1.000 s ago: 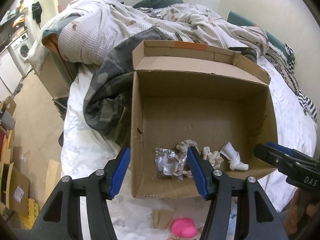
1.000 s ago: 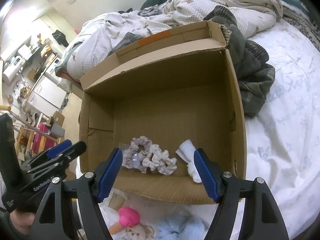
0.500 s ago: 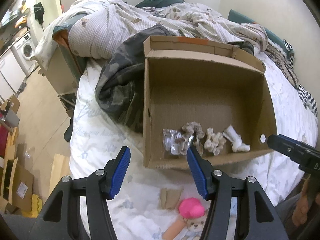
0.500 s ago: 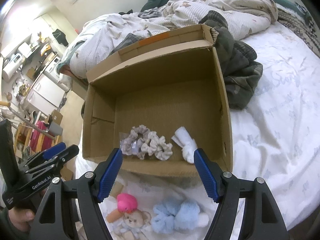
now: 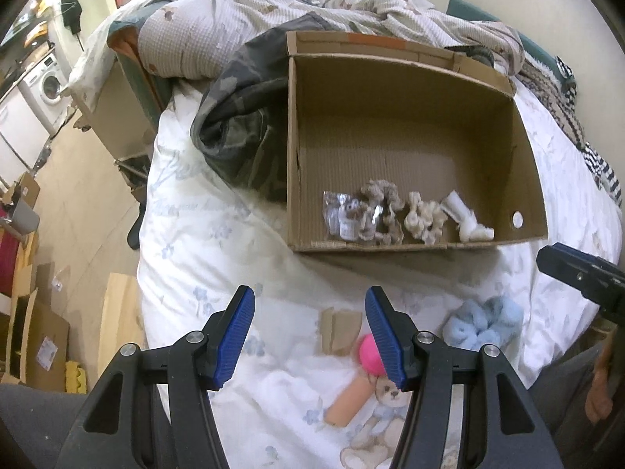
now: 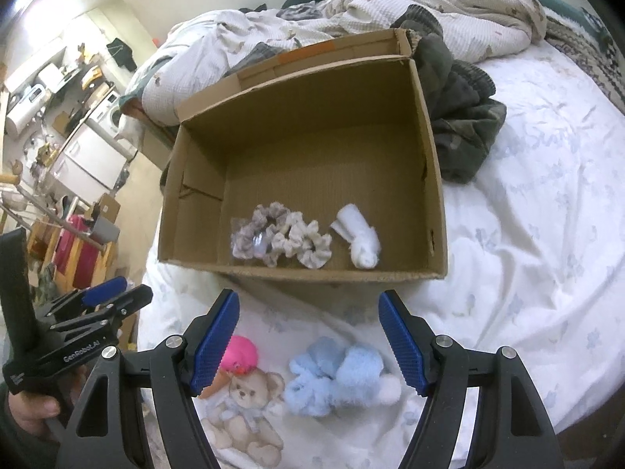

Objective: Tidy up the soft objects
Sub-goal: 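Move both open tools back toward the pink duck and blue toy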

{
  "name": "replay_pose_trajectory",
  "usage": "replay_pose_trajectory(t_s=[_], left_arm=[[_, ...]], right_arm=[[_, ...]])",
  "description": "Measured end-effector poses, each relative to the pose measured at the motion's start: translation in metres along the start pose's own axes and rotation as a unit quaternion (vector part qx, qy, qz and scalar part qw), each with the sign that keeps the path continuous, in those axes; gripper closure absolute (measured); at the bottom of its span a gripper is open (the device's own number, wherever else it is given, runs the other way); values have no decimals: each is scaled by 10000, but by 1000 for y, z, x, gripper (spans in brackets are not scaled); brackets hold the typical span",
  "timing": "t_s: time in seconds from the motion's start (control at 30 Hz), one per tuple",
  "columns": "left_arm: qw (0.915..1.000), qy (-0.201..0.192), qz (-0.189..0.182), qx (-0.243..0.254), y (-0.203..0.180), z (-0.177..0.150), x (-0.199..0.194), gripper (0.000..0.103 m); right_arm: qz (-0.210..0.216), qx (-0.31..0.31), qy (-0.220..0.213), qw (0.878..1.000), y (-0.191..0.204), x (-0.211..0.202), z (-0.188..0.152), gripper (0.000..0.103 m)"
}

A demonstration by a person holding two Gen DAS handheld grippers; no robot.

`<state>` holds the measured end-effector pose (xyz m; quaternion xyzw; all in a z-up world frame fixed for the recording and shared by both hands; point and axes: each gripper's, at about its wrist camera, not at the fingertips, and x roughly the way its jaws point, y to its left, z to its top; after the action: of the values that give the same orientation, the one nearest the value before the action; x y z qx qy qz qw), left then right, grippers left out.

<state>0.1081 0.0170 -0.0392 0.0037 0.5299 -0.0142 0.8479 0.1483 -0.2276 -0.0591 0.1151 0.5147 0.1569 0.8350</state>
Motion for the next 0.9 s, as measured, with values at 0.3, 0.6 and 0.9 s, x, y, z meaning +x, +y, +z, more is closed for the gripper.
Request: replay_pose_trajectory(t_s=[0.3, 0.6, 0.9], left_arm=[[9995, 324, 38, 38, 2, -10, 9, 47], [9913, 1234, -414, 216, -6, -32, 39, 47], [9640, 2201, -515, 1403, -55, -71, 90, 59]], right_arm=[[-6, 367, 178, 9992, -12, 1, -7, 25], [-62, 541, 298, 9981, -16, 7, -7, 25], [-136, 748, 531, 9957, -26, 18, -9, 25]])
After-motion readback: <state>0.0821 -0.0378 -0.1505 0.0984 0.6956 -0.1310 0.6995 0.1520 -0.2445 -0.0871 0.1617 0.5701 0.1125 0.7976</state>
